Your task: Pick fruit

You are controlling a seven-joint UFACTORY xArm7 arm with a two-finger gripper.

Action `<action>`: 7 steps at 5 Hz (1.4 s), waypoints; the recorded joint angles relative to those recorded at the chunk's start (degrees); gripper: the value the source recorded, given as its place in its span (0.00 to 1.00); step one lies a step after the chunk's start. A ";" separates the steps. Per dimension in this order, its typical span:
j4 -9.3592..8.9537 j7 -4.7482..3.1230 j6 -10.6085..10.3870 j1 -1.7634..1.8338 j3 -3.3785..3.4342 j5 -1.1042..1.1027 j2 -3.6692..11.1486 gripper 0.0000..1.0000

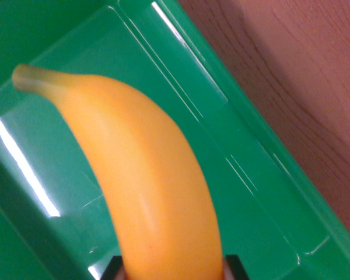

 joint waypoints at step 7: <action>3.78 -0.15 6.67 -0.03 0.06 0.08 -2.89 1.00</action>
